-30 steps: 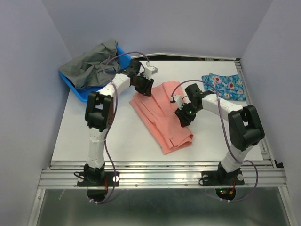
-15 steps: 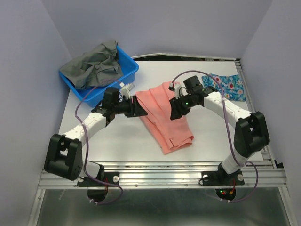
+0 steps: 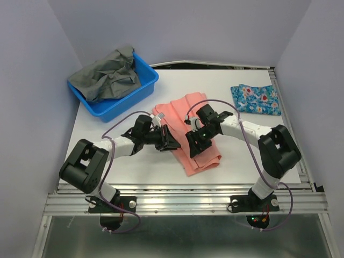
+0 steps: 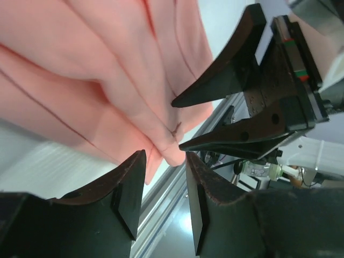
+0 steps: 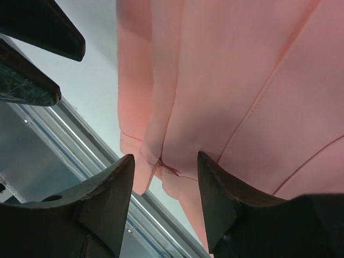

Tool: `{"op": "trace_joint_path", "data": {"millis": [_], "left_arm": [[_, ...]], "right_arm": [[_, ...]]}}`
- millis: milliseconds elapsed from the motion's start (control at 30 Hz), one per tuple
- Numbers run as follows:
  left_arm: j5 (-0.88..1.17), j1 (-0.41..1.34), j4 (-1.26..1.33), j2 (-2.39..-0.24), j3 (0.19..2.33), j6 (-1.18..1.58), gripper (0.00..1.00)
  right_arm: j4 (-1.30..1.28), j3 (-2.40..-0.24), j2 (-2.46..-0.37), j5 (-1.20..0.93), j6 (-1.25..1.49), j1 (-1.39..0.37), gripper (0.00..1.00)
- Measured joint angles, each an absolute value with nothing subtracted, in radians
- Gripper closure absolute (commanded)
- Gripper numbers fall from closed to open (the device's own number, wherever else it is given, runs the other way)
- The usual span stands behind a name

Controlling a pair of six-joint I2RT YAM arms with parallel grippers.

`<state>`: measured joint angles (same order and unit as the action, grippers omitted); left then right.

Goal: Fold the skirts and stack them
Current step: Fold the skirt

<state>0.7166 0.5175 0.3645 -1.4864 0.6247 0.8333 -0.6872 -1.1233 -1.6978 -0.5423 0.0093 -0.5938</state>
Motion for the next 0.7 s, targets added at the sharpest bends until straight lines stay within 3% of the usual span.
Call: {"op": "trace_joint_path", "data": {"millis": [133, 233, 267, 367, 600, 700], "left_arm": [[0.699, 0.533, 0.379, -1.533, 0.606, 0.867, 0.54], [0.690, 0.553, 0.392, -1.554, 0.604, 0.882, 0.54], [0.686, 0.559, 0.399, -1.563, 0.604, 0.884, 0.54], [0.673, 0.570, 0.411, -1.592, 0.604, 0.893, 0.55], [0.646, 0.575, 0.405, -1.653, 0.604, 0.901, 0.75], [0.638, 0.575, 0.395, -1.668, 0.604, 0.900, 0.76]], "right_arm": [[-0.677, -1.110, -1.712, -0.505, 0.041, -0.607, 0.53], [-0.664, -1.106, -1.720, -0.495, 0.059, -0.615, 0.76], [-0.659, -1.103, -1.722, -0.493, 0.062, -0.617, 0.87], [-0.648, -1.103, -1.736, -0.491, 0.084, -0.624, 0.99], [-0.654, -1.117, -1.740, -0.494, 0.106, -0.625, 0.99], [-0.651, -1.141, -1.740, -0.541, 0.136, -0.625, 0.99]]}}
